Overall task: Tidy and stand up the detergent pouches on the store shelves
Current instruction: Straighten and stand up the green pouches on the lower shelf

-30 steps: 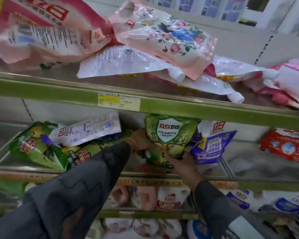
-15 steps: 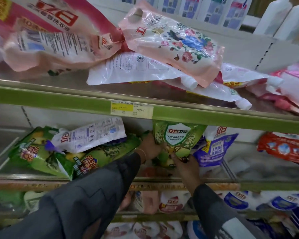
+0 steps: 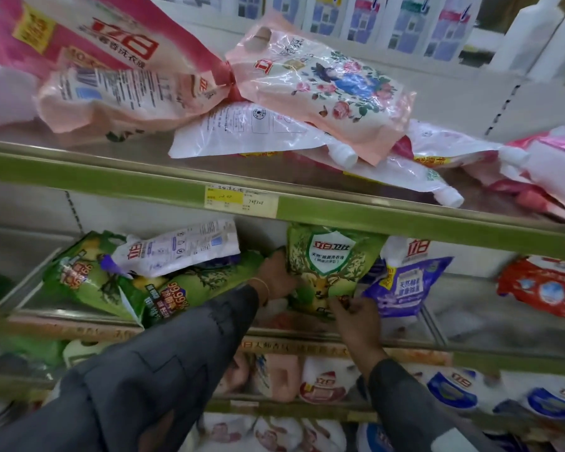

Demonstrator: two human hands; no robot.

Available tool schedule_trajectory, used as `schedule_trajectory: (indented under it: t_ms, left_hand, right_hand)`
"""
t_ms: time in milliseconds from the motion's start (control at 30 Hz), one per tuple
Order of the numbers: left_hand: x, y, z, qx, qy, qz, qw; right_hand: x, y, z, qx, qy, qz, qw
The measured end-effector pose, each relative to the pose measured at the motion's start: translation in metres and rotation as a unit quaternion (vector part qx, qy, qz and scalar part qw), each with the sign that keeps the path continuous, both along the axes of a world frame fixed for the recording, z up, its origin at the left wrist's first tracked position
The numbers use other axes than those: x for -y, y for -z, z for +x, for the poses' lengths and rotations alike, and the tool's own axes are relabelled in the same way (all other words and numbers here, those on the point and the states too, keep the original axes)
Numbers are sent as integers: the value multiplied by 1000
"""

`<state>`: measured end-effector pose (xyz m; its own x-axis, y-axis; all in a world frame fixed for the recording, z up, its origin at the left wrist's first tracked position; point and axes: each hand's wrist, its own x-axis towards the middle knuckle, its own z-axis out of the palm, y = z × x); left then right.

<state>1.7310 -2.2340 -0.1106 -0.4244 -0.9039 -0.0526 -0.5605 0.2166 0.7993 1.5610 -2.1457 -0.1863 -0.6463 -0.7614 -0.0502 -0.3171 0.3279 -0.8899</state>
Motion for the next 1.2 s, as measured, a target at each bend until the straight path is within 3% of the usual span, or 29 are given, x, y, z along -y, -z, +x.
schedule_trajectory:
  t_ms: [167,267,433,600,700,800,933,1133,1200]
  left_hand:
    - [-13,-15,7,58,-5,-51,997]
    - [-11,-9,27,100,-16,-37,994]
    - [-8,-8,68,84,-137,-38,986]
    - [10,-6,112,85,-179,-56,979]
    - [21,-14,135,77,-181,-70,978]
    - [33,-20,156,93,-165,-81,979]
    - [45,-17,189,111,-153,-109,976]
    - [63,-6,222,145,-121,-164,968]
    - [68,-5,229,129,-101,-160,973]
  right_hand:
    - [0,-27,21,-21,-73,-5,997]
    - [7,-29,38,-37,-124,-20,991]
    - [11,-42,72,-23,-175,-20,984]
    - [31,-61,112,-58,-231,-21,971]
    - [51,-69,148,-190,-272,-26,943]
    - [70,-68,179,-359,-300,-28,883]
    - [97,-76,220,-471,-366,24,802]
    - [147,-49,262,-499,-342,76,792]
    - [150,-49,265,-527,-323,49,784]
